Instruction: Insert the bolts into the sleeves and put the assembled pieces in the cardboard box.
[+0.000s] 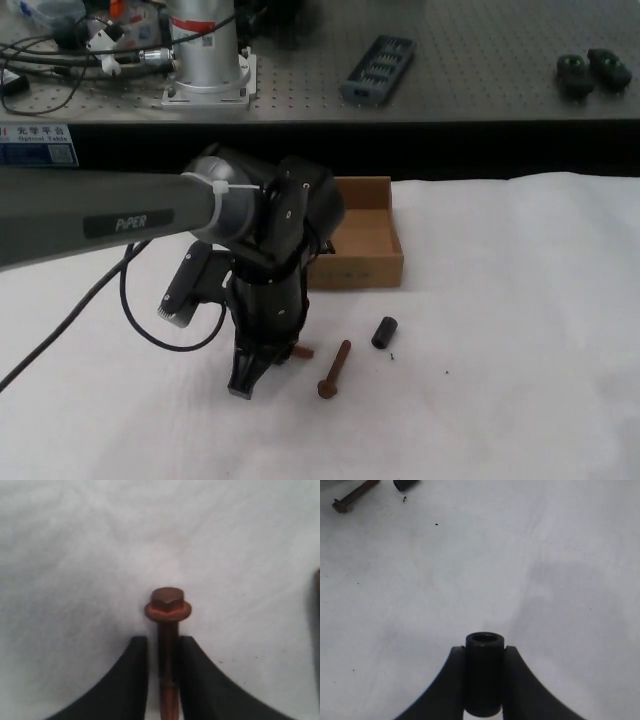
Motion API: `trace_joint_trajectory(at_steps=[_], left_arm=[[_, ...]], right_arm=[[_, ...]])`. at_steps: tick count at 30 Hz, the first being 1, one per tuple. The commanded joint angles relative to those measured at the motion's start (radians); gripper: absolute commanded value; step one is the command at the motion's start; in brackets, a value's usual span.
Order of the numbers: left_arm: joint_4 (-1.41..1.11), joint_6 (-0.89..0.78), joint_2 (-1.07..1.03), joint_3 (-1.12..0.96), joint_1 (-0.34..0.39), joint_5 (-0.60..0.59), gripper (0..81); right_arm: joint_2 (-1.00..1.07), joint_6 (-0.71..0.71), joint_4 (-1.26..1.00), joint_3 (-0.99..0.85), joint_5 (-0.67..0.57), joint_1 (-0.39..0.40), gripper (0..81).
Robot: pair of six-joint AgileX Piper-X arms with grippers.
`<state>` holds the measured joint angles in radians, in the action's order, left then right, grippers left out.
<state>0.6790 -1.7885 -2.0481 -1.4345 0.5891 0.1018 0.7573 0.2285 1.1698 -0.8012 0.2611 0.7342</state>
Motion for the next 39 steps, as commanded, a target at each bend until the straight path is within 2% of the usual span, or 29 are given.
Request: trace_joint_trajectory(at_steps=[1,6,9,15,22,25,28,33,36,39], left_arm=[[-0.006,-0.024,-0.036,0.004,-0.021,-0.021,3.0],[-0.011,-0.004,-0.036,0.004,-0.031,-0.064,1.3],[-0.049,0.096,-0.029,0.002,-0.032,-0.093,1.3],[-0.184,0.469,0.046,0.002,-0.034,-0.046,1.3],[-0.305,1.062,0.222,0.005,-0.033,-0.016,1.3],[-0.349,1.276,0.324,0.005,-0.033,-0.039,1.3],[-0.413,1.425,0.416,0.007,-0.033,-0.156,1.3],[-0.443,1.583,0.548,0.014,-0.033,-0.479,1.1],[-0.450,1.648,0.619,0.049,-0.033,-0.680,1.1],[-0.479,1.660,0.684,0.116,-0.033,-0.778,1.1]], right_arm=[[-0.009,0.003,0.000,0.000,-0.009,-0.005,2.8],[-0.009,0.003,0.000,0.000,-0.009,-0.005,2.8],[-0.009,0.003,-0.002,0.000,-0.009,-0.005,2.8],[-0.015,0.003,-0.042,0.000,-0.009,-0.005,2.8],[-0.102,0.003,-0.083,0.002,-0.007,-0.005,2.8],[-0.172,-0.005,-0.176,0.037,-0.030,0.001,2.8],[-0.239,-0.067,-0.327,0.108,-0.151,0.002,2.8],[-0.268,-0.158,-0.580,0.255,-0.435,0.002,2.8],[-0.251,-0.178,-0.739,0.325,-0.595,0.002,2.8],[-0.214,-0.178,-0.921,0.377,-0.694,0.002,2.8]])
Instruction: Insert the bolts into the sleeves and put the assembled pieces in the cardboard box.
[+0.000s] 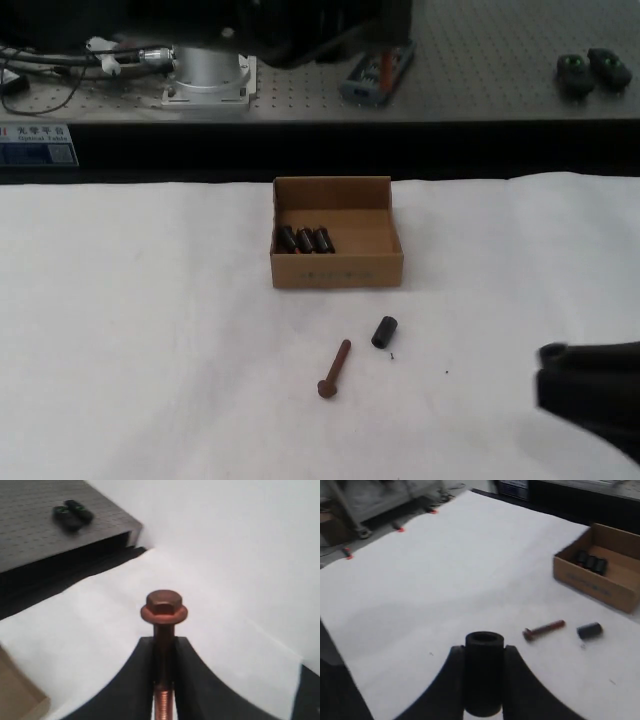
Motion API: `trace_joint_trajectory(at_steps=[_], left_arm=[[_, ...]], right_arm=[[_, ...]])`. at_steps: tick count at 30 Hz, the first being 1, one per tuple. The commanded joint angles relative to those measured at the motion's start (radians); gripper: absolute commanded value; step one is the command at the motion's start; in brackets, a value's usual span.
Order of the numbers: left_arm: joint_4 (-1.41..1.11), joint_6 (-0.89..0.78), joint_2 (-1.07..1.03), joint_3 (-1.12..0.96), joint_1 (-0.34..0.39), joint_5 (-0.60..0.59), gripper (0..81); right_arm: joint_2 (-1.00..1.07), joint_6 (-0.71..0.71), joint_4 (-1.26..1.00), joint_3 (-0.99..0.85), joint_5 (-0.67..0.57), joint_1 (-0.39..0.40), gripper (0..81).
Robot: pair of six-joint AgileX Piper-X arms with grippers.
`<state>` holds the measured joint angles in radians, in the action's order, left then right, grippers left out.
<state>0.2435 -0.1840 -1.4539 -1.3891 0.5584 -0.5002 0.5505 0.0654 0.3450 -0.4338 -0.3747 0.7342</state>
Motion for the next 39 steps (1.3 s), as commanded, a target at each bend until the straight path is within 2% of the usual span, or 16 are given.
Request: trace_joint_trajectory(at_steps=[1,6,13,19,22,29,39], left_arm=[[-0.064,0.049,0.110,0.098,-0.002,-0.200,1.1],[-0.210,-0.028,0.228,0.302,-0.002,-0.256,1.1],[-0.437,-0.121,0.324,0.486,-0.002,-0.289,1.1],[-0.456,-0.160,0.326,0.496,0.001,-0.385,1.1],[-0.456,-0.160,0.326,0.496,0.003,-0.418,1.1],[-0.456,-0.160,0.326,0.496,0.003,-0.484,1.1],[-0.456,-0.160,0.326,0.496,0.003,-0.486,1.1]], right_arm=[[0.007,-0.015,-0.147,0.018,-0.074,0.002,2.8],[0.125,-0.009,-0.352,0.022,-0.163,0.002,2.8],[0.275,0.047,-0.508,0.022,-0.291,0.002,2.8],[0.368,0.128,-0.690,0.013,-0.358,0.002,2.8],[0.407,0.140,-0.719,-0.012,-0.392,0.002,2.8],[0.431,0.114,-0.721,-0.079,-0.387,0.002,2.8],[0.431,0.122,-0.757,-0.096,-0.375,0.000,2.8]])
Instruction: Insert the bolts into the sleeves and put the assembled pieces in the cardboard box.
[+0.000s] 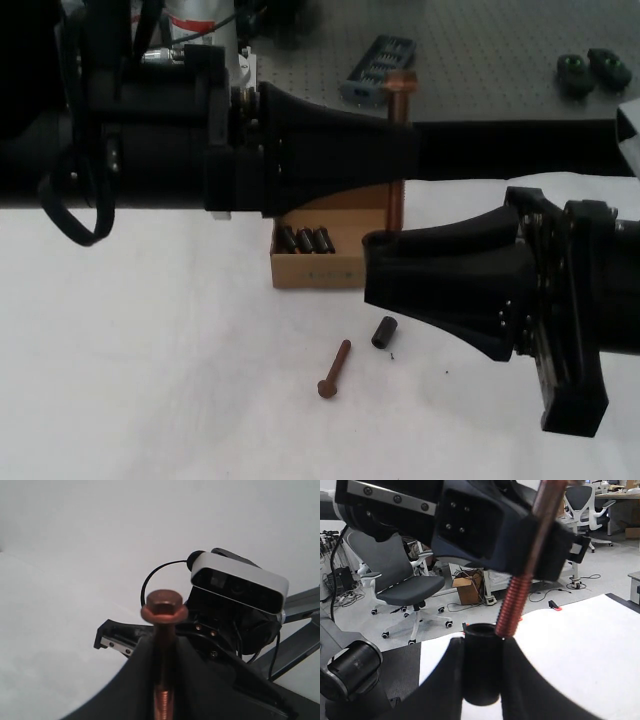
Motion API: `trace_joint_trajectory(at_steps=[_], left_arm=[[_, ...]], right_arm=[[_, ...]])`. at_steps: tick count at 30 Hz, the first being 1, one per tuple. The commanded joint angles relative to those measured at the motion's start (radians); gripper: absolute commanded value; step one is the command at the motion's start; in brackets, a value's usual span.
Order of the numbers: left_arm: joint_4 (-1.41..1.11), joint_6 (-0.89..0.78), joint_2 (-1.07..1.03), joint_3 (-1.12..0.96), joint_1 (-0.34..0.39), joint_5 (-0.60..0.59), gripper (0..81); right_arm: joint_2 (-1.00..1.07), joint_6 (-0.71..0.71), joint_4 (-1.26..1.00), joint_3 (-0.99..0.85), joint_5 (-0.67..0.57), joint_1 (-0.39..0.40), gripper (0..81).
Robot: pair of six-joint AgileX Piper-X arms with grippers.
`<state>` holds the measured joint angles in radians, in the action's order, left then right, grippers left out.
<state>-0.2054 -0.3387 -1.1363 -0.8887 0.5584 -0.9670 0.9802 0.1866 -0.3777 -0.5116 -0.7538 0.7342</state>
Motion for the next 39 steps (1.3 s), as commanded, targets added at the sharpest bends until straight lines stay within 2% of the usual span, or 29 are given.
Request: trace_joint_trajectory(at_steps=[1,20,27,39], left_arm=[[-0.007,-0.005,0.008,-0.005,0.003,-0.019,1.1],[-0.007,-0.005,0.008,-0.005,0.003,-0.043,1.1],[-0.007,-0.005,0.008,-0.005,0.003,-0.045,1.1],[-0.061,0.001,0.008,-0.005,0.003,-0.038,1.1]], right_arm=[[0.001,0.001,-0.027,-0.017,0.004,0.000,2.8],[0.001,-0.001,0.004,-0.013,0.069,-0.016,2.8],[0.000,0.093,-0.032,-0.013,-0.009,-0.016,2.8],[0.000,0.097,0.013,-0.013,-0.055,-0.016,2.8]])
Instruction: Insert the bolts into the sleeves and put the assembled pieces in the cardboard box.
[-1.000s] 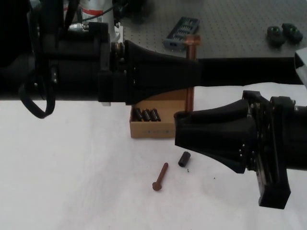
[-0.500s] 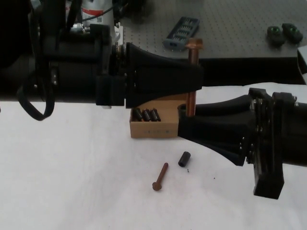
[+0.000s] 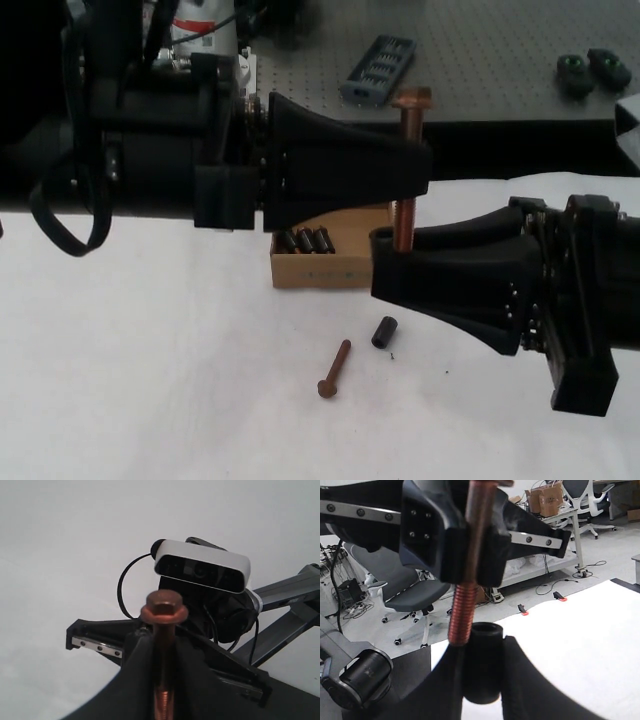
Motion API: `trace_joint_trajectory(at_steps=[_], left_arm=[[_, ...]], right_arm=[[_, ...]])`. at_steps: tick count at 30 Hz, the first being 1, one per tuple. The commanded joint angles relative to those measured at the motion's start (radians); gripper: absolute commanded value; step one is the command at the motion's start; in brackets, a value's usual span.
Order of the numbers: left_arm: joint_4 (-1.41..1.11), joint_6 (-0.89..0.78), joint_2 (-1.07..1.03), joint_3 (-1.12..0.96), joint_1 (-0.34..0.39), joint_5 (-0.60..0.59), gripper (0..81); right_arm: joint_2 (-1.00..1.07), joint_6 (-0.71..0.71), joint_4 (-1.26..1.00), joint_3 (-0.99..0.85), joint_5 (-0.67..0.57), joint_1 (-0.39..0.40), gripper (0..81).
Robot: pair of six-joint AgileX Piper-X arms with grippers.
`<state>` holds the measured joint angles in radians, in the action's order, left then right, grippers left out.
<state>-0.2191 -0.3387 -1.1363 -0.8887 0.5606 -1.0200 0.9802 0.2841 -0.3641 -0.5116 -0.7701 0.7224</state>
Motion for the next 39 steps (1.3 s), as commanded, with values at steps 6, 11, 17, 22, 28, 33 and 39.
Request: trace_joint_trajectory(at_steps=[6,11,17,22,28,33,39], left_arm=[[-0.068,0.007,0.008,-0.005,0.000,0.034,1.1],[-0.066,0.029,0.008,-0.005,-0.004,0.038,1.1],[-0.066,0.029,0.008,-0.005,-0.007,0.038,1.1],[-0.066,0.029,0.008,-0.005,-0.007,0.038,1.1],[-0.066,0.029,0.008,-0.005,-0.011,0.038,1.1],[-0.066,0.029,0.008,-0.005,-0.032,0.038,1.1],[-0.066,0.025,0.008,-0.005,-0.049,0.018,1.1]], right_arm=[[0.000,-0.001,0.000,-0.013,-0.055,-0.004,2.8],[0.000,-0.001,0.000,-0.013,-0.055,-0.004,2.8],[0.000,-0.001,-0.023,-0.013,-0.025,-0.004,2.8],[0.000,-0.001,-0.040,-0.013,0.000,-0.004,2.8],[0.000,-0.001,-0.040,-0.013,0.020,-0.004,2.8],[0.000,-0.001,-0.048,-0.013,0.020,-0.004,2.8],[0.000,-0.001,-0.050,-0.013,0.039,-0.004,2.8]])
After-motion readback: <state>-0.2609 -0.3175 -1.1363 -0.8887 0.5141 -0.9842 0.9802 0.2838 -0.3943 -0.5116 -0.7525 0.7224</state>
